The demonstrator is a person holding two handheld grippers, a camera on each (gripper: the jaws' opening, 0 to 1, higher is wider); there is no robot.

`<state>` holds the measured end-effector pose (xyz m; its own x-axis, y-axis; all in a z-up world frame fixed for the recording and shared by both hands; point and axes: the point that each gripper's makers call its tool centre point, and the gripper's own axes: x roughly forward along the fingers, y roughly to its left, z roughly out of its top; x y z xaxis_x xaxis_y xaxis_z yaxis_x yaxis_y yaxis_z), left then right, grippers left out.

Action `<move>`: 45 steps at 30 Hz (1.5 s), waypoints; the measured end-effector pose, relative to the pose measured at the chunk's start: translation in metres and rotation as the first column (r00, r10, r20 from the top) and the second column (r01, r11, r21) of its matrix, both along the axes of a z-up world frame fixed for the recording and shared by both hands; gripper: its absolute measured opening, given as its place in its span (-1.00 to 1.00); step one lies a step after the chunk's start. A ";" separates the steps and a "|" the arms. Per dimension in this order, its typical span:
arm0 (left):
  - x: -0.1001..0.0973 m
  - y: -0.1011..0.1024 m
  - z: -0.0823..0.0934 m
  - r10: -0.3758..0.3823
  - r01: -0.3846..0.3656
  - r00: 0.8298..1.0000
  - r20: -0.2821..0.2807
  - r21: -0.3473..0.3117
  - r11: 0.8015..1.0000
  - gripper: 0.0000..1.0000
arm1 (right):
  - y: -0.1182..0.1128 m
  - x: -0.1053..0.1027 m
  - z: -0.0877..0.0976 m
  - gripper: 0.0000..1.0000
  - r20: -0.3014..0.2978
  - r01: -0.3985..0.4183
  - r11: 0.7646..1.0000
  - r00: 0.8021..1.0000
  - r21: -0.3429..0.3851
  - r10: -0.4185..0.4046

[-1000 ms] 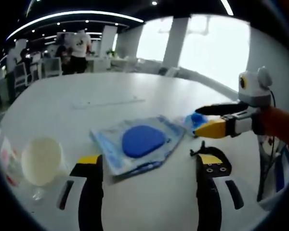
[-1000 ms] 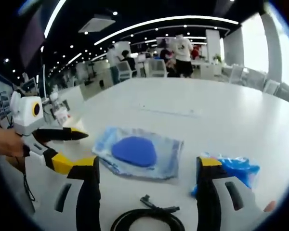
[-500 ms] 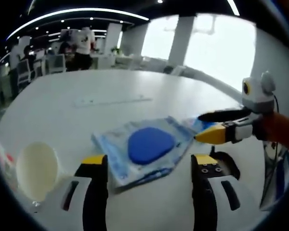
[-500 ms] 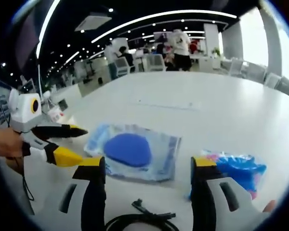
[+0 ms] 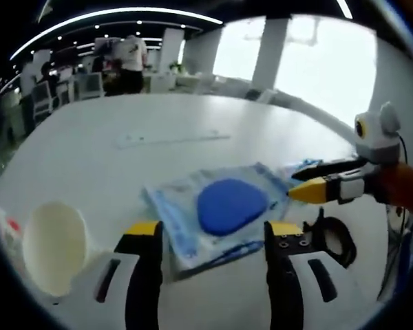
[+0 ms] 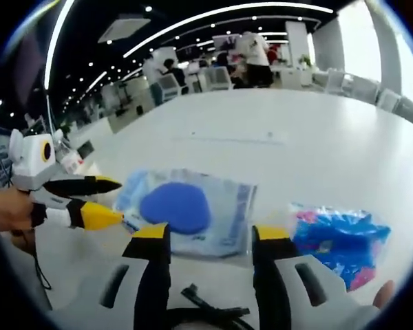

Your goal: Arrange the tabletop items into an orderly group along one side of the table until the central work area is clear of visible clutter.

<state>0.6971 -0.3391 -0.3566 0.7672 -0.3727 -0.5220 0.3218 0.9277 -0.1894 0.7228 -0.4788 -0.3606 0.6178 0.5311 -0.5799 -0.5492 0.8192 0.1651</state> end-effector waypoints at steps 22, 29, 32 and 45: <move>0.005 0.008 -0.016 0.046 -0.044 0.997 -0.054 0.039 0.998 -0.20 | -0.007 0.011 -0.009 -0.40 -0.030 0.032 0.999 0.999 -0.017 -0.033; 0.007 0.009 -0.016 0.046 -0.044 0.997 -0.055 0.045 0.998 -0.24 | -0.011 0.014 -0.014 -0.49 -0.040 0.061 0.997 0.997 -0.038 -0.063; 0.008 0.009 -0.017 0.047 -0.045 0.997 -0.056 0.048 0.998 -0.26 | -0.013 0.014 -0.020 -0.57 -0.060 0.069 0.997 0.996 -0.043 -0.072; 0.009 0.016 -0.021 0.082 -0.078 0.992 -0.093 0.045 0.996 -0.68 | -0.019 0.015 -0.022 -0.78 -0.061 0.064 0.996 0.996 -0.068 -0.068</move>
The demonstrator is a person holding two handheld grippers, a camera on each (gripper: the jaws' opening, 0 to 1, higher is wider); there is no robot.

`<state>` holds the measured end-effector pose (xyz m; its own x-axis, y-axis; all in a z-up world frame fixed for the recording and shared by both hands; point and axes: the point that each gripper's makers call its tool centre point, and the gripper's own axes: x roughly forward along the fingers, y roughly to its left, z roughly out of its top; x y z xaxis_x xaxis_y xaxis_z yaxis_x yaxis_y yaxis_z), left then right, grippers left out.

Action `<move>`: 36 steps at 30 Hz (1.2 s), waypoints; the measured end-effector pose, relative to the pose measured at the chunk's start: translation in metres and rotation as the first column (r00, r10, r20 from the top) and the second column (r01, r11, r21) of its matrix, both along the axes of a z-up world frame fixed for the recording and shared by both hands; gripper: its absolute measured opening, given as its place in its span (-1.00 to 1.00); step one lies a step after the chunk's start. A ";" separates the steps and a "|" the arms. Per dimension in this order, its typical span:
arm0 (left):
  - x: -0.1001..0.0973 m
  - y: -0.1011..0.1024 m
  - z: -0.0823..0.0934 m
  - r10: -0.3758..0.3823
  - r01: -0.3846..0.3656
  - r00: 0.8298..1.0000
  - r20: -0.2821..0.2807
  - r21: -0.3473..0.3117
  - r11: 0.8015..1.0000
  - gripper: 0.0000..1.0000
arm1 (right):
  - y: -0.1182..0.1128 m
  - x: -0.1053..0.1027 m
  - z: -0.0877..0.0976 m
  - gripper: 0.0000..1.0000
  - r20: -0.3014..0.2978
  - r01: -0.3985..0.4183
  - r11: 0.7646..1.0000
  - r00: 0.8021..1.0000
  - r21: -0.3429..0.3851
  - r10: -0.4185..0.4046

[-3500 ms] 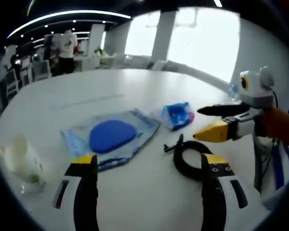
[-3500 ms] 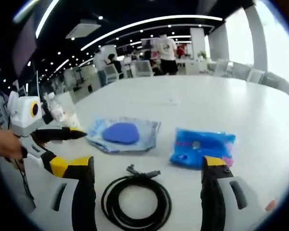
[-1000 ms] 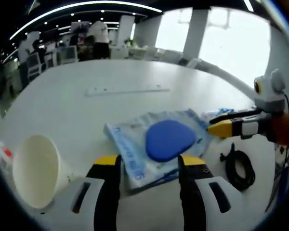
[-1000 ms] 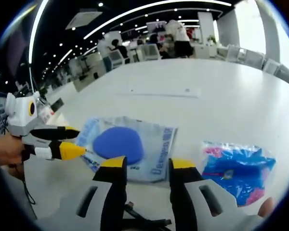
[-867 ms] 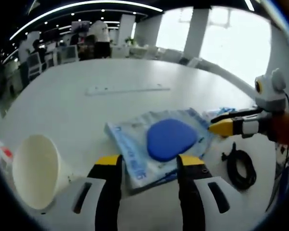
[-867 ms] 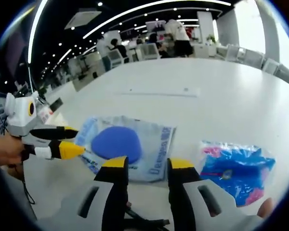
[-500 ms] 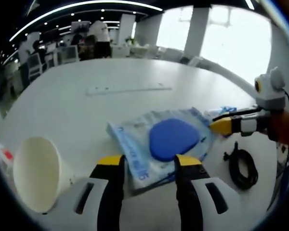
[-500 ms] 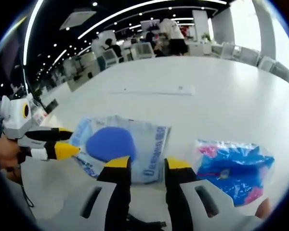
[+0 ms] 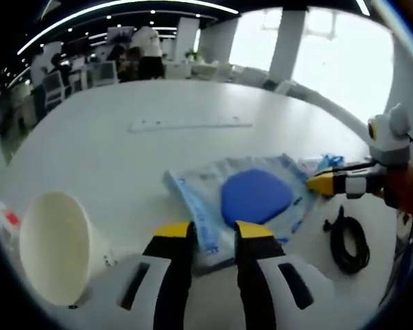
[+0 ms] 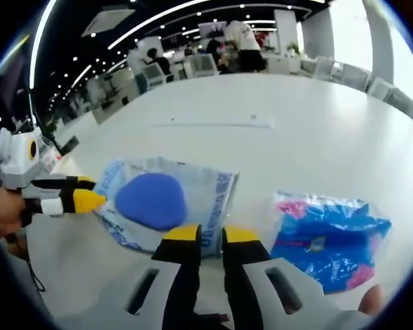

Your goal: Arrange the tabletop items into an orderly group along one side of the table until the central work area is clear of visible clutter.

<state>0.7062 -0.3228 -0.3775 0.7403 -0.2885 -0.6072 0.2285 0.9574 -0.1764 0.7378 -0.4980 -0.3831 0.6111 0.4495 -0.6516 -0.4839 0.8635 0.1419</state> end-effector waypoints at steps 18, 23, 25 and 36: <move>-0.001 0.006 -0.002 0.020 -0.019 1.000 -0.013 0.030 0.999 -1.00 | -0.003 -0.003 0.001 -0.92 -0.004 0.004 1.000 1.000 0.000 -0.004; -0.002 0.006 0.001 0.017 -0.016 1.000 -0.010 0.035 0.999 -1.00 | -0.001 -0.007 0.004 -0.93 -0.004 -0.001 1.000 1.000 0.004 0.001; -0.004 0.006 0.003 0.016 -0.015 1.000 -0.009 0.036 0.999 -1.00 | 0.000 -0.010 0.007 -0.94 -0.001 -0.004 1.000 1.000 0.008 0.004; -0.008 0.008 0.002 0.015 -0.015 1.000 -0.010 0.042 0.999 -1.00 | 0.001 -0.023 0.003 -0.94 -0.020 -0.012 1.000 1.000 0.013 0.013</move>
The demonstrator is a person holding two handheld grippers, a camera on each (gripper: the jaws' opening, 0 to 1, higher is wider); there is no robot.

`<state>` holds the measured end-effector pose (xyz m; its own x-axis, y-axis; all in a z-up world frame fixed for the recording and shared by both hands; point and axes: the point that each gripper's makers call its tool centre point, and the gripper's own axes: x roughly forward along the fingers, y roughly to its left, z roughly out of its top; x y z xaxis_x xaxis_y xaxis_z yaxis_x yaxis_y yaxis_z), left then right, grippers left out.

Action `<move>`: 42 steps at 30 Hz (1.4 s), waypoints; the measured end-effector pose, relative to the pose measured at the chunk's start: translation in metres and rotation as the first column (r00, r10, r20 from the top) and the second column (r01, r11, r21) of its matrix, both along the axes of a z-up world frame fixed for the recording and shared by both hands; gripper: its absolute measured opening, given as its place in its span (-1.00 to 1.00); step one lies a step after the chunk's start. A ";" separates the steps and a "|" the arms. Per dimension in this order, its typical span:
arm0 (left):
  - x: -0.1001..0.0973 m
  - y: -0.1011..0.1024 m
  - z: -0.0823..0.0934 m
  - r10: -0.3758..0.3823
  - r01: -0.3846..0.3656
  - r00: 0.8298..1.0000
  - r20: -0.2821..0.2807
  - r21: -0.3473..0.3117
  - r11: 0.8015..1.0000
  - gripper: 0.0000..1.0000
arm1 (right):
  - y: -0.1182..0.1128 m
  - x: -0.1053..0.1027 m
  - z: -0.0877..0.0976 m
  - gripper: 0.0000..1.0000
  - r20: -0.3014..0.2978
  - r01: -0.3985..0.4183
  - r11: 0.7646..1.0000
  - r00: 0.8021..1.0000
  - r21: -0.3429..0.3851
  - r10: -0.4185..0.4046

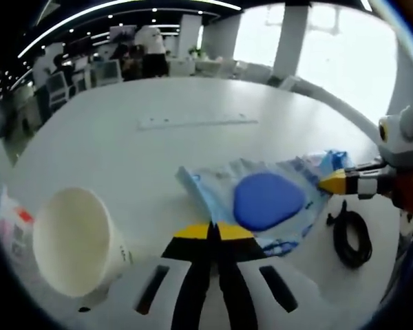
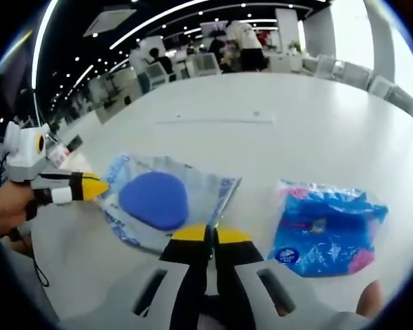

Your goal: Arrange the tabletop items into an orderly group along one side of the table until the central work area is clear of visible clutter.

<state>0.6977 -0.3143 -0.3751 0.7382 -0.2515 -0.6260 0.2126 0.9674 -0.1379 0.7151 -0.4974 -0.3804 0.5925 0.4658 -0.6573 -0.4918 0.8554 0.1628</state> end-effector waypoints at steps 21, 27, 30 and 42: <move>-0.002 -0.001 -0.005 -0.014 0.014 1.000 -0.003 0.018 1.000 -0.80 | -0.005 -0.002 -0.007 -0.85 -0.019 0.009 1.000 1.000 -0.007 -0.009; -0.003 -0.002 -0.006 -0.025 0.025 1.000 -0.014 0.021 0.999 -0.66 | -0.006 -0.001 -0.005 -0.76 -0.014 0.015 1.000 1.000 -0.005 -0.015; -0.003 -0.003 -0.006 -0.027 0.028 1.000 -0.015 0.021 0.999 -0.61 | -0.007 -0.001 -0.004 -0.70 -0.010 0.017 1.000 1.000 -0.004 -0.017; -0.006 -0.004 0.001 -0.053 0.053 0.999 0.004 0.025 0.998 -0.37 | -0.007 0.001 0.007 -0.61 0.037 0.008 1.000 0.999 -0.006 -0.008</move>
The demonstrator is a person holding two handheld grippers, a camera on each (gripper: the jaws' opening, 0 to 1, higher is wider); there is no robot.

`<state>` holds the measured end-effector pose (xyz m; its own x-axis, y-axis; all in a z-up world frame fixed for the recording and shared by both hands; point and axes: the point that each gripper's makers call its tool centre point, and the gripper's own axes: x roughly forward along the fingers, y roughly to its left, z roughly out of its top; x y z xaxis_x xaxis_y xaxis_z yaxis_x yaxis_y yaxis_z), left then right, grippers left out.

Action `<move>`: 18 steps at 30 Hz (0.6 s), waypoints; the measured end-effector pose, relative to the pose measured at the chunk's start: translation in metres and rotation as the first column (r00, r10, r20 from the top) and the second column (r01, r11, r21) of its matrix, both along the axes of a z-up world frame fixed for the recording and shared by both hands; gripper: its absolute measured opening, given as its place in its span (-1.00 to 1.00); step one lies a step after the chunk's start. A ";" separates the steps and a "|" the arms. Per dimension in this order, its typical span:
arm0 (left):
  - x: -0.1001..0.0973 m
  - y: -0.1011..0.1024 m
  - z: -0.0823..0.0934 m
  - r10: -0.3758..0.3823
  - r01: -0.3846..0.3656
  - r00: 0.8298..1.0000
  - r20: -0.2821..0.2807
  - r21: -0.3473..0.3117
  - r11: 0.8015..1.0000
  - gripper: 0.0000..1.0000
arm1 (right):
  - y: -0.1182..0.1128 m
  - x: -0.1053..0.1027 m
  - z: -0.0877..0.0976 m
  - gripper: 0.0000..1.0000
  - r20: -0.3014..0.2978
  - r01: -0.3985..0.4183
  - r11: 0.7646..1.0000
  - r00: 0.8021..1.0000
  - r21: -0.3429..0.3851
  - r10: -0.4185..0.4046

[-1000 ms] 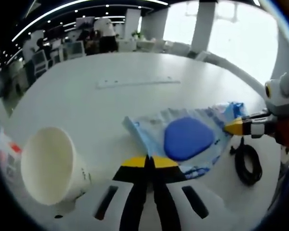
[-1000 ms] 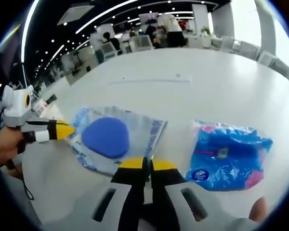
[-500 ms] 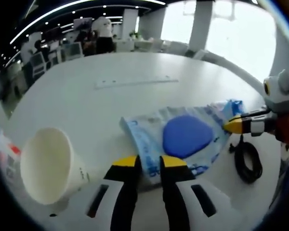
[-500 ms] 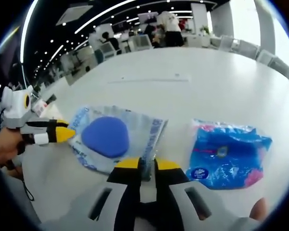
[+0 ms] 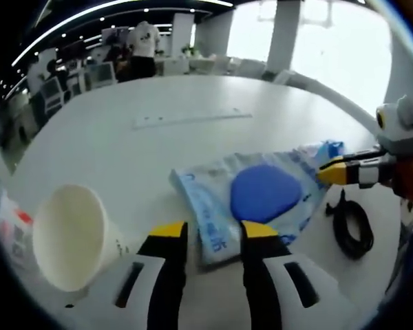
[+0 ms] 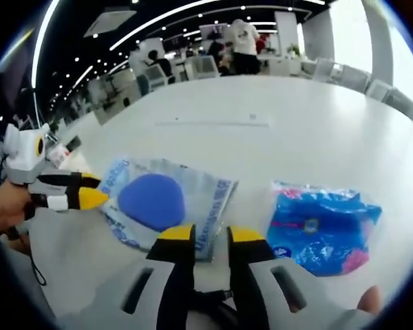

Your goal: Arrange the tabletop items into an orderly group along one side of the table until the central work area is clear of visible clutter.

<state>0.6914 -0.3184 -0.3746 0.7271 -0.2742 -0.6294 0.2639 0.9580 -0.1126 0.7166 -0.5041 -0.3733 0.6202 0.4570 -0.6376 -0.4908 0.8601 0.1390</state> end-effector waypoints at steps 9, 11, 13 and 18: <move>-0.002 -0.006 0.008 -0.037 0.037 0.999 0.019 -0.007 0.999 -0.13 | 0.002 0.001 0.012 -0.50 0.041 -0.007 1.000 0.999 -0.003 0.007; -0.002 -0.009 0.012 -0.042 0.042 0.998 0.035 -0.015 0.999 -0.06 | 0.002 0.001 0.014 -0.47 0.051 -0.015 1.000 0.999 -0.011 0.016; -0.002 -0.012 0.015 -0.055 0.056 0.997 0.048 -0.017 0.998 0.01 | 0.002 -0.002 0.014 -0.41 0.054 -0.038 0.999 0.998 -0.034 0.040; -0.002 -0.018 0.019 -0.077 0.079 0.995 0.061 -0.027 0.997 0.10 | 0.003 -0.008 0.014 -0.32 0.058 -0.067 0.996 0.996 -0.063 0.071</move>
